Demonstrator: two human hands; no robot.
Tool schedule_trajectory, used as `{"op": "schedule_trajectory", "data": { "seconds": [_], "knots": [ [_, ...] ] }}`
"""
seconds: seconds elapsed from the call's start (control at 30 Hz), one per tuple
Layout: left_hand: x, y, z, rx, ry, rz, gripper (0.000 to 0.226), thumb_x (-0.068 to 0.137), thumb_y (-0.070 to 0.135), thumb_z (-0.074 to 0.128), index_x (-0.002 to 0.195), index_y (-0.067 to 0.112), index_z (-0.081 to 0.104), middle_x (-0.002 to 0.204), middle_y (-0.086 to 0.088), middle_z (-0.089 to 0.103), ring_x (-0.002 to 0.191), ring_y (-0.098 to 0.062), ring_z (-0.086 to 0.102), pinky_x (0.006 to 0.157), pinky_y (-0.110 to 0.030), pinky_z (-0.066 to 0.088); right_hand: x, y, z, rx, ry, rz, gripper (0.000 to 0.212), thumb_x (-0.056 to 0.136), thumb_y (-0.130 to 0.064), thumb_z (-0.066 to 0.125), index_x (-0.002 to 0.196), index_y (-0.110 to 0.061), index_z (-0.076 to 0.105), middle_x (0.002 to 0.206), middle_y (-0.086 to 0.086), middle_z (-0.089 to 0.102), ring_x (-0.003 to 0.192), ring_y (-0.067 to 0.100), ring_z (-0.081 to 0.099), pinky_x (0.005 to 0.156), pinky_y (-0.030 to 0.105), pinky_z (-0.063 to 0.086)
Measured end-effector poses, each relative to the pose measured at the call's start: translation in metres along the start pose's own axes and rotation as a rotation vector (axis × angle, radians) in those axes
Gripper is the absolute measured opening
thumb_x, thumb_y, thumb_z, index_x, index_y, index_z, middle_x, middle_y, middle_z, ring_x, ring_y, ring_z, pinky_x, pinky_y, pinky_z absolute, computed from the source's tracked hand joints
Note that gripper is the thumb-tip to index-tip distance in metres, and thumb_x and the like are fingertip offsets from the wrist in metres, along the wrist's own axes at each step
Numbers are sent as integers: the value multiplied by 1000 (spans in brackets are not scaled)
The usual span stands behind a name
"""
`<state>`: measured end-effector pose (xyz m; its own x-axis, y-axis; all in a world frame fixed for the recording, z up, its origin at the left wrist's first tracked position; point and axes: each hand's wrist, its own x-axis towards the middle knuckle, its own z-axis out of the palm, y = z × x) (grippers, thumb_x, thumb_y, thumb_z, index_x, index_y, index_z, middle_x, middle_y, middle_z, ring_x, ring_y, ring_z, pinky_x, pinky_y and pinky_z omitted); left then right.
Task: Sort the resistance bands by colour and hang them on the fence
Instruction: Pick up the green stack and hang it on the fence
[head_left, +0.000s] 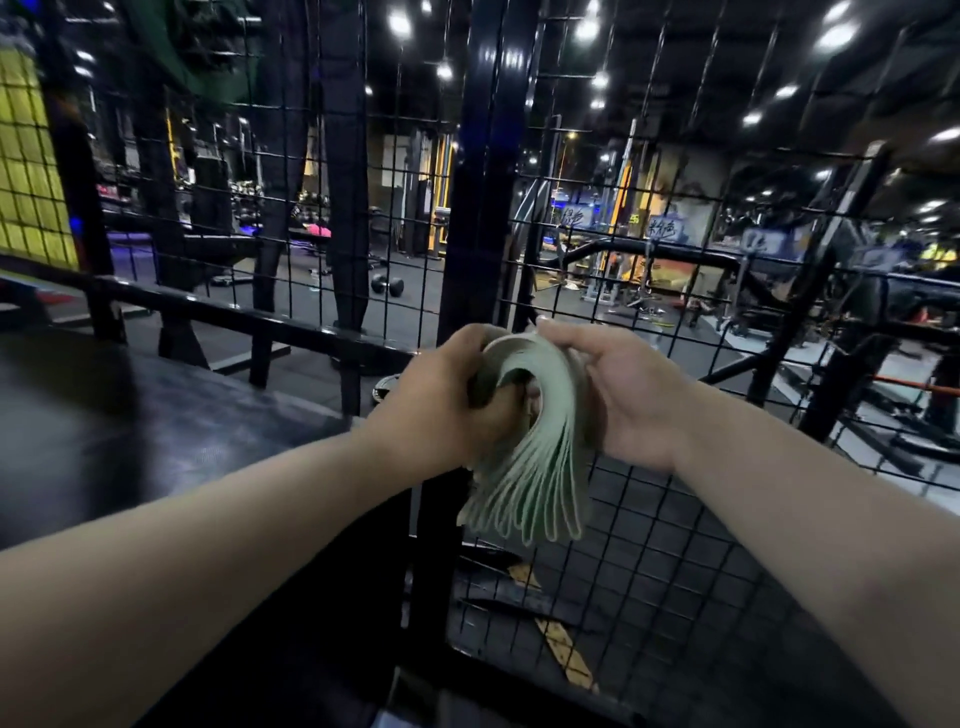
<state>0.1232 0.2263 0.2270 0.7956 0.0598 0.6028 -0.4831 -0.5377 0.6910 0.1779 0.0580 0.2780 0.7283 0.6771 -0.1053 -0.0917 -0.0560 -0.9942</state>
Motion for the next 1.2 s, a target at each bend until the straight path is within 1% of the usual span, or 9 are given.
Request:
{"op": "schedule_trajectory", "data": {
  "seconds": [0.1, 0.23, 0.37, 0.5, 0.67, 0.8, 0.97, 1.07, 1.2],
  "knots": [
    [-8, 12, -14, -166, -207, -63, 58, 80, 38, 78, 131, 29, 52, 104, 7, 72, 94, -5, 70, 82, -29, 57, -18, -9, 8, 90, -85, -4, 42, 99, -39, 49, 83, -6, 70, 67, 8, 65, 54, 19, 62, 57, 29, 54],
    [-7, 30, -39, -376, -407, -143, 101, 64, 67, 78, 150, 40, 31, 133, 14, 60, 124, -8, 58, 106, -40, 45, -35, -21, 19, 39, -139, -23, 31, 92, -37, 59, 99, -9, 67, 76, 5, 60, 60, 17, 54, 63, 30, 47],
    [-7, 46, -43, -475, -445, -92, 62, 82, 48, 75, 133, 19, 57, 122, -8, 68, 116, -26, 64, 101, -51, 49, -48, -27, 28, 12, -231, -37, 34, 95, -39, 56, 111, -9, 60, 77, 6, 54, 61, 19, 49, 66, 33, 45],
    [-14, 56, -46, -418, -471, -16, 41, 88, 30, 64, 120, 6, 63, 107, -9, 71, 103, -25, 67, 92, -37, 53, -62, -27, 30, 75, -243, 19, 44, 97, -45, 51, 94, -5, 69, 70, 5, 62, 55, 17, 58, 66, 32, 51],
    [-23, 62, -46, -334, -518, -35, 54, 84, 46, 65, 127, 12, 59, 116, -3, 71, 114, -19, 65, 96, -31, 52, -74, -21, 34, 92, -228, 24, 42, 97, -43, 51, 89, -7, 70, 70, 4, 63, 57, 16, 60, 63, 30, 53],
    [-25, 63, -37, -371, -506, -106, 73, 69, 47, 85, 126, 9, 59, 119, -16, 68, 114, -31, 65, 102, -46, 50, -79, -13, 35, 111, -240, 5, 46, 93, -48, 51, 89, -6, 70, 69, 5, 65, 59, 18, 64, 61, 32, 57],
    [-25, 68, -28, -504, -468, -184, 44, 85, 26, 72, 118, -2, 62, 110, -18, 70, 102, -31, 68, 92, -43, 55, -78, -4, 19, -131, -291, -65, 75, 75, -45, 71, 134, -2, 55, 126, 21, 64, 115, 36, 63, 96, 48, 51],
    [-28, 69, -25, -555, -452, -207, 45, 84, 20, 70, 122, -2, 62, 111, -19, 70, 95, -26, 70, 85, -40, 59, -77, -6, 11, -221, -177, -95, 81, 55, -35, 89, 121, 3, 61, 109, 15, 70, 99, 28, 69, 84, 41, 57],
    [-28, 62, -28, -627, -545, -167, 61, 75, 25, 82, 126, 0, 59, 115, -23, 62, 104, -36, 62, 95, -49, 52, -80, -10, 15, -186, -187, -134, 54, 76, -28, 72, 119, 4, 63, 98, 10, 71, 85, 21, 69, 75, 32, 58]
  ]
}}
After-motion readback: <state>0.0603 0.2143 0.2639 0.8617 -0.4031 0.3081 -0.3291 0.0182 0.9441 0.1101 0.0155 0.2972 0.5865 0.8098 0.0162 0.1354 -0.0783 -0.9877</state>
